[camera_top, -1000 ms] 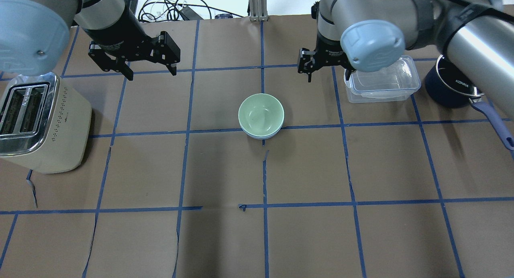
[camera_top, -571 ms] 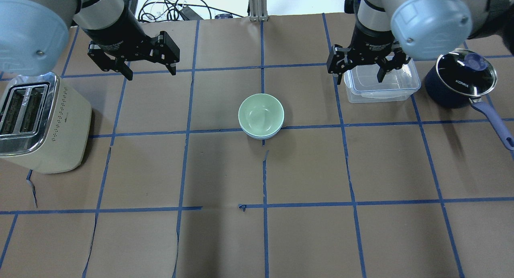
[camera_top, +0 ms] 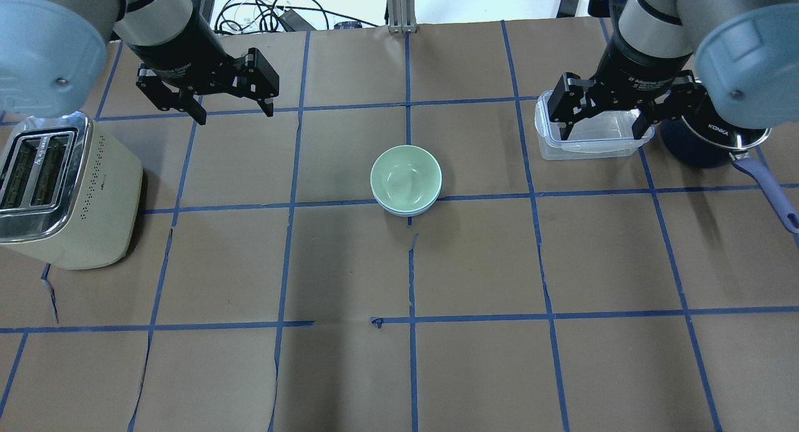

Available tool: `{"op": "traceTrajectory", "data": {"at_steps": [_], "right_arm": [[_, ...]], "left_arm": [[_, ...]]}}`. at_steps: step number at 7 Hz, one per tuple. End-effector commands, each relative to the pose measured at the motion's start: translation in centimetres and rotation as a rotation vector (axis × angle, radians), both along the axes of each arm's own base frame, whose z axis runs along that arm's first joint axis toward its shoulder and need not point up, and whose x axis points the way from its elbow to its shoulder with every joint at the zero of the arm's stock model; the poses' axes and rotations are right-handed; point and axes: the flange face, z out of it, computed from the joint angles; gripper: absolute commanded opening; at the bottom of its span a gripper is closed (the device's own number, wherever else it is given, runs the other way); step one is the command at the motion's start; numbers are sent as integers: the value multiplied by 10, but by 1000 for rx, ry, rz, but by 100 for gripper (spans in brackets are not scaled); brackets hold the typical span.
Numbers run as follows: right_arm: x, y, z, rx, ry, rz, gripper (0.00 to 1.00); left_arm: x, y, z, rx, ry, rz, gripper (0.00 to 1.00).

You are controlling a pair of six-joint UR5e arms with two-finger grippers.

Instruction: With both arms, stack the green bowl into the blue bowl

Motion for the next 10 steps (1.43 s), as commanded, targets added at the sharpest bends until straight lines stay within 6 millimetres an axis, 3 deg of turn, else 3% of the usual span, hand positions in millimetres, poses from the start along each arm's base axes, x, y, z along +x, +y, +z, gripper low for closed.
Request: {"op": "traceTrajectory", "data": {"at_steps": [1,8,10], "right_arm": [[1,3,0,3,-36,6,100],[3,12,6,53,-27,21,100],[3,12,8,51,-28,23,100]], "left_arm": [[-1,0,0,0,1,-1,100],[0,1,1,-3,-3,-4,100],[0,1,1,-3,-16,-95,100]]}}
